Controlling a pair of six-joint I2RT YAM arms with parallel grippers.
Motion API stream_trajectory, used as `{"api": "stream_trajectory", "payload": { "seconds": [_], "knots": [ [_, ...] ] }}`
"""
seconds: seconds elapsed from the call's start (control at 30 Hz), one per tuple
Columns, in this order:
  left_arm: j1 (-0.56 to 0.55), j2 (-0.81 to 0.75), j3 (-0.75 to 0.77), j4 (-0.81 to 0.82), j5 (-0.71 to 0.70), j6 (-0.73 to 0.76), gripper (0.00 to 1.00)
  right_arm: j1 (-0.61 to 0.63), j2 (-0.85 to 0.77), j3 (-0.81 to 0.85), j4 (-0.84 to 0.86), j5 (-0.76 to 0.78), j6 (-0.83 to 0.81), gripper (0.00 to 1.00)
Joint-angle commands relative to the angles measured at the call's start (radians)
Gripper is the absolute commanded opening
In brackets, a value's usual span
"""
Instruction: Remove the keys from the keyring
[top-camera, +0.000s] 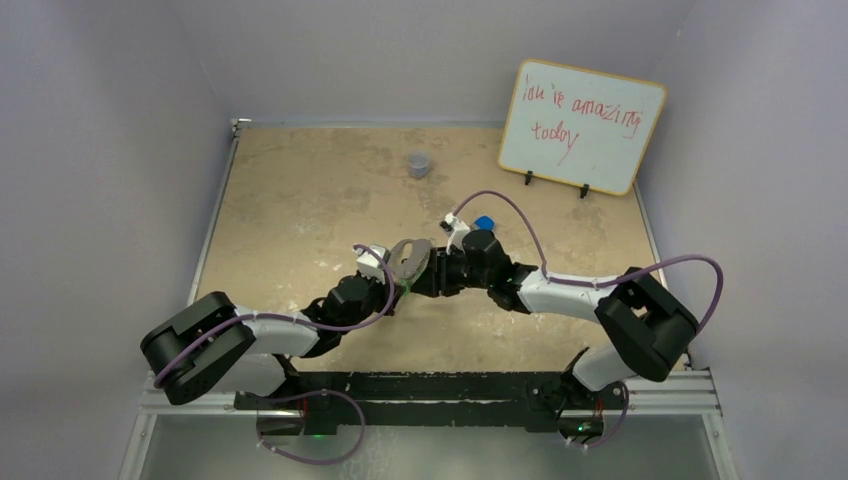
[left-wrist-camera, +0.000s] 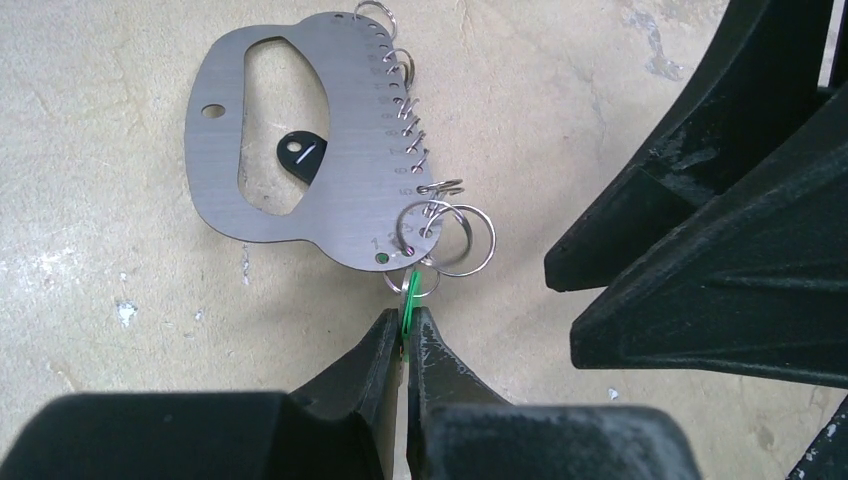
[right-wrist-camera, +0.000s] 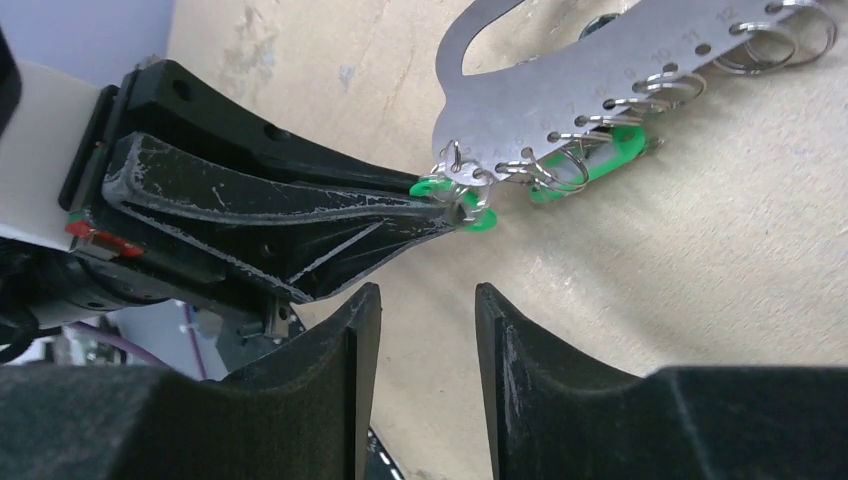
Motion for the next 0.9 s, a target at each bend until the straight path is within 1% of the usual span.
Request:
{"api": "stream_trajectory", "payload": {
  "seconds": [0.0,0.2,0.33,0.53,0.63,0.87],
  "knots": [
    [-0.002,0.006,0.018,0.046,0.018,-0.027,0.0,0.0,-0.051,-0.07,0.235,0.061,0.138,0.43],
    [-0.002,0.007,0.01,0.05,0.012,-0.029,0.0,0.002,-0.042,-0.069,0.308,0.12,0.201,0.46],
    [-0.002,0.007,0.015,0.05,0.014,-0.027,0.0,0.003,-0.012,-0.071,0.325,0.127,0.196,0.45],
    [-0.003,0.006,0.016,0.054,0.021,-0.034,0.0,0.003,0.026,-0.071,0.34,0.13,0.194,0.4],
    [-0.002,0.001,0.015,0.055,0.022,-0.037,0.0,0.003,0.032,-0.072,0.303,0.153,0.213,0.38],
    [-0.003,0.002,0.016,0.06,0.021,-0.045,0.0,0.014,0.002,-0.126,0.306,0.183,0.283,0.37]
  ]
}}
